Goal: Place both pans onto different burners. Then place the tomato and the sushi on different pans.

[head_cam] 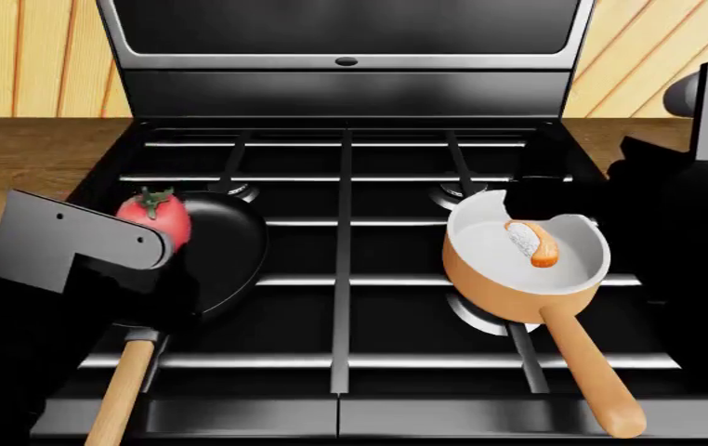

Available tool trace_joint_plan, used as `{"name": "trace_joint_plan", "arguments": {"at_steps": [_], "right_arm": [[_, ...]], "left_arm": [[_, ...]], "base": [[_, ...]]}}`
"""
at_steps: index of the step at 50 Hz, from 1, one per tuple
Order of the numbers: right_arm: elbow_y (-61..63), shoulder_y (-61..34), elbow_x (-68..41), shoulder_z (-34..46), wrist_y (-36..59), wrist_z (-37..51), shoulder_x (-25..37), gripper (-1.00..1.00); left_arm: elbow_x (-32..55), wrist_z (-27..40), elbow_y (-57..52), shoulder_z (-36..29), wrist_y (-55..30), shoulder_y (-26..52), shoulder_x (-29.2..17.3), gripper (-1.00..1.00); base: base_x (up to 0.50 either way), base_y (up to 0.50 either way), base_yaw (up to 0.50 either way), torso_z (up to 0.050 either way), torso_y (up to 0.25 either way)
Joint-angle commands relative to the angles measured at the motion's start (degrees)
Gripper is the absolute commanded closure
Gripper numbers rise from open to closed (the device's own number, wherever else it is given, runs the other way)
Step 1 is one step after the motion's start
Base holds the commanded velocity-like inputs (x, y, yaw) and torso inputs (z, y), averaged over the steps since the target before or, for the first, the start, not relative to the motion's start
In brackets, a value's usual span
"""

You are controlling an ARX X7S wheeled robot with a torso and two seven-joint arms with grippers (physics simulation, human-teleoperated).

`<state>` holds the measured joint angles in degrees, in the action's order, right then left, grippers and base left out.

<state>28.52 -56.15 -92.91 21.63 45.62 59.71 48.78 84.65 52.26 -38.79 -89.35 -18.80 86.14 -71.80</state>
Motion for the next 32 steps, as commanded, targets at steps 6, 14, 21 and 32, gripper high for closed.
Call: {"name": "trace_joint_plan", "arguments": {"at_steps": [6,14,21,32], "right_arm": [[0.08,0.59,0.25,0.11,-0.30,-0.22,0.05,-1.00],[0.32,0.42,0.00,0.14,-0.29,0.11,0.06,-1.00],[0.53,0.07,-0.47,-0.07,-0.34,0.43,0.25,-1.00],[8.04,2.14,-2.72,-3.32,-2.36,3.61,3.71,-1.00]], "left_arm": [[1.28,0.02,0.17,0.94,-0.06,1.06,-0.43,-1.00],[0.68,0.39,-0.39,1.29,0.69,0.89,-1.27,-1.00],[2.30,1.37,-2.55,4.36,-1.66,5.68,-2.31,-1.00],[3.09,4.51,-8.31,8.72,-0.27,10.29,-1.83,-1.00]], "base": [[0.00,0.00,0.00,0.000,0.000],[0.00,0.00,0.00,0.000,0.000],[0.00,0.00,0.00,0.000,0.000],[0.00,0.00,0.00,0.000,0.000]]}}
